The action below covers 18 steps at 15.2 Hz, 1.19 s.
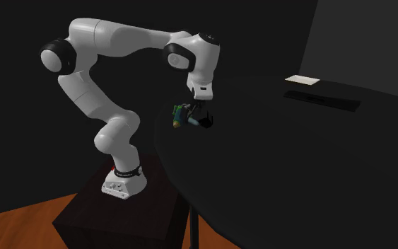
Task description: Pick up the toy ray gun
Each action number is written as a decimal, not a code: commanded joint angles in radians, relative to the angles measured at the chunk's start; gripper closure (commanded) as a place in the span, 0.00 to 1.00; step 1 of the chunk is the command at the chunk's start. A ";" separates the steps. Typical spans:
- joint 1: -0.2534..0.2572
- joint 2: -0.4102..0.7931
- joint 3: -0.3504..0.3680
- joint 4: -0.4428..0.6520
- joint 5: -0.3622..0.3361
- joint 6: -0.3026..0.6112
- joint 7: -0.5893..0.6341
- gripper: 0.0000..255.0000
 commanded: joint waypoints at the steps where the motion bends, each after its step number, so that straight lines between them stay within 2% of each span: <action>1: 0.000 0.000 0.000 -0.004 0.000 0.005 -0.001 0.00; 2: 0.000 0.001 0.000 -0.005 0.000 0.006 -0.001 1.00; 11: 0.000 0.001 0.000 -0.004 0.000 0.005 -0.001 1.00; 18: 0.001 0.010 -0.004 0.096 -0.001 -0.084 0.017 1.00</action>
